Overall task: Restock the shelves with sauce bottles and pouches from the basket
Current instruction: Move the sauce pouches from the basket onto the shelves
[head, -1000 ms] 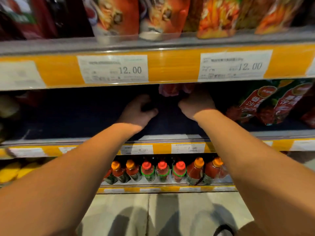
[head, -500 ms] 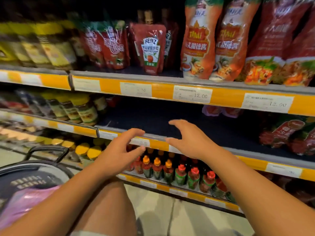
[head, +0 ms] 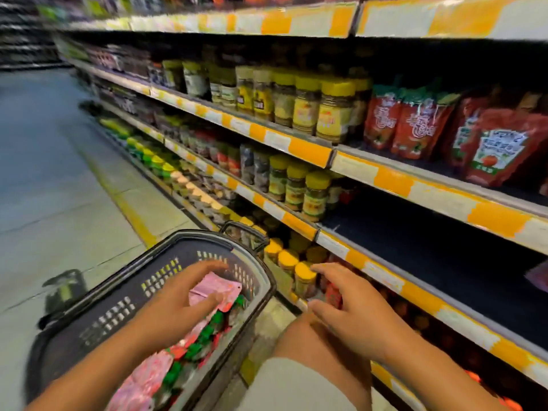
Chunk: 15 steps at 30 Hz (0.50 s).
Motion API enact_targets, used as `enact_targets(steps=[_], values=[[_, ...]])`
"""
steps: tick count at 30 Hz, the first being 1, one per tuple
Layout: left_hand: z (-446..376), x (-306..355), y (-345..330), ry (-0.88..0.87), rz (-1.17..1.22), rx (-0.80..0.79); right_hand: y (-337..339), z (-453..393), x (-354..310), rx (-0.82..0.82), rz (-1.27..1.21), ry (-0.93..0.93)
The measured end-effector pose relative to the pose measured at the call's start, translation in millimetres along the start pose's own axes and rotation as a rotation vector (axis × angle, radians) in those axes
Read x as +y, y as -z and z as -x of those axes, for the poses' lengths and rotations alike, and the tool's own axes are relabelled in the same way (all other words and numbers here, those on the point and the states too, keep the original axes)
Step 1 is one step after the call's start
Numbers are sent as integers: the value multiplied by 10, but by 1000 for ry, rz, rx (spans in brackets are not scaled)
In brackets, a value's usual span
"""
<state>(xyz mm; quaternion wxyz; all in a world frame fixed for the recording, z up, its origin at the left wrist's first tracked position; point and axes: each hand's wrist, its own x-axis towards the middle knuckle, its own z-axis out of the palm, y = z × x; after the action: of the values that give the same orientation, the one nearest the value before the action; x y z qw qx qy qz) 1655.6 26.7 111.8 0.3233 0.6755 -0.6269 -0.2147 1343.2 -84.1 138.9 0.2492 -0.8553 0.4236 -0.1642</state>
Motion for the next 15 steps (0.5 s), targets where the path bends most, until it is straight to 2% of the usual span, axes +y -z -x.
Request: enact_targets(steps=[9, 15], values=[[706, -1094, 423, 273, 32, 75, -809, -613, -808, -250, 72, 76], [941, -1640, 423, 396, 10, 2, -1422, -983, -1089, -432, 82, 50]])
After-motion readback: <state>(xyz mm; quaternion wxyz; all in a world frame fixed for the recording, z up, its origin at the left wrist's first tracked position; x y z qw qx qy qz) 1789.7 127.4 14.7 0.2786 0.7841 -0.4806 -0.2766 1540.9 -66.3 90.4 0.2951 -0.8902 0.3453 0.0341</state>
